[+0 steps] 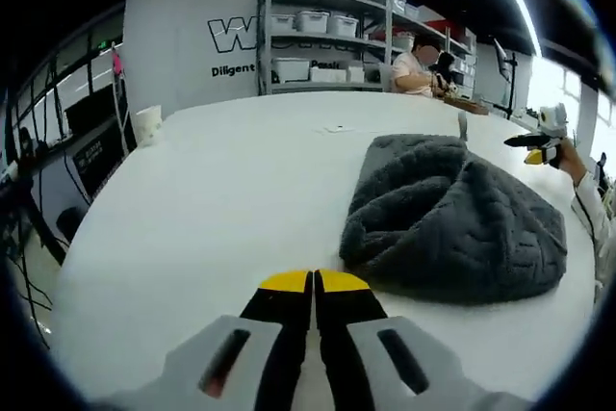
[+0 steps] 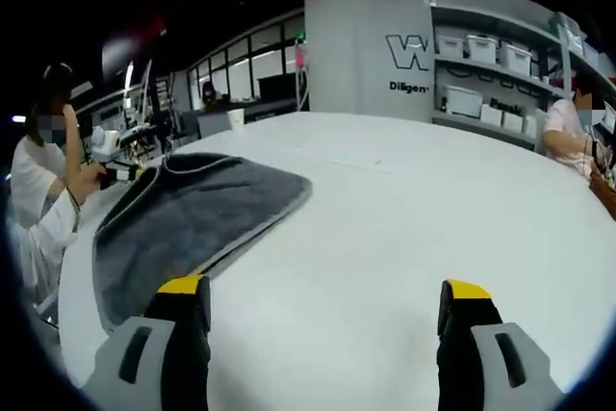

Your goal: Open the folded towel by lifting each exposed corner and separating the folded layers until the towel lies flat within the target outline without major curled edges

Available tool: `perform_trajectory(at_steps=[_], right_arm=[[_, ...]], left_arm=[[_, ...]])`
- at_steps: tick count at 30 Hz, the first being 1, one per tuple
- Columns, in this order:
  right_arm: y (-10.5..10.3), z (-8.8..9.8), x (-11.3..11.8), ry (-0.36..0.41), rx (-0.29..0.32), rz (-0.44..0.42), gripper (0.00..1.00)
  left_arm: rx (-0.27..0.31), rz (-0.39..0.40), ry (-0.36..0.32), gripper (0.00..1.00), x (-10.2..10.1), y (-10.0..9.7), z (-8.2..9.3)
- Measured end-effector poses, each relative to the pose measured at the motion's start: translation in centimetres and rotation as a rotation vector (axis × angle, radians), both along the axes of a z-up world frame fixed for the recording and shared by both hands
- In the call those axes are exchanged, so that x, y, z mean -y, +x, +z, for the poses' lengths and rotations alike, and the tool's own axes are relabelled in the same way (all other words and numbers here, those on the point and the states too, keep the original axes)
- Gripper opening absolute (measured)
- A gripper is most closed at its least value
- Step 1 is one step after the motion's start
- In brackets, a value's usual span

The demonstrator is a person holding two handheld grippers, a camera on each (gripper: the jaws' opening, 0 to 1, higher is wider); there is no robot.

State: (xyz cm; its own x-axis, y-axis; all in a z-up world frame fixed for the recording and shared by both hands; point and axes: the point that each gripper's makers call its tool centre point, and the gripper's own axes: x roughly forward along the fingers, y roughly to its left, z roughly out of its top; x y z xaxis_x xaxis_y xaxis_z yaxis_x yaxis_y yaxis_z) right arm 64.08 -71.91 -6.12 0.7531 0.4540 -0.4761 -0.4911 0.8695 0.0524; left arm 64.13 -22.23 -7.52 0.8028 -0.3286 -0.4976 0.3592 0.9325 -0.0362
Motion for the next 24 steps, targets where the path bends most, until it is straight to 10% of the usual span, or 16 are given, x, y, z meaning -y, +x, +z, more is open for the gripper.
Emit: perform_trajectory(at_steps=[16, 21, 24], right_arm=[[-0.1, 0.0, -0.1, 0.000, 0.000, 0.004, 0.99], [-0.1, 0.2, -0.2, 0.002, 0.004, 0.008, 0.99], [-0.2, 0.2, -0.2, 0.004, 0.004, 0.011, 0.99]], left_arm=[[0.085, -0.106, -0.172, 0.02, 3.7, -0.6, 4.6], [0.107, -0.161, -0.246, 0.18, 6.5, -1.4, 6.4], [0.101, -0.191, -0.228, 0.45, 8.5, -2.0, 6.6]])
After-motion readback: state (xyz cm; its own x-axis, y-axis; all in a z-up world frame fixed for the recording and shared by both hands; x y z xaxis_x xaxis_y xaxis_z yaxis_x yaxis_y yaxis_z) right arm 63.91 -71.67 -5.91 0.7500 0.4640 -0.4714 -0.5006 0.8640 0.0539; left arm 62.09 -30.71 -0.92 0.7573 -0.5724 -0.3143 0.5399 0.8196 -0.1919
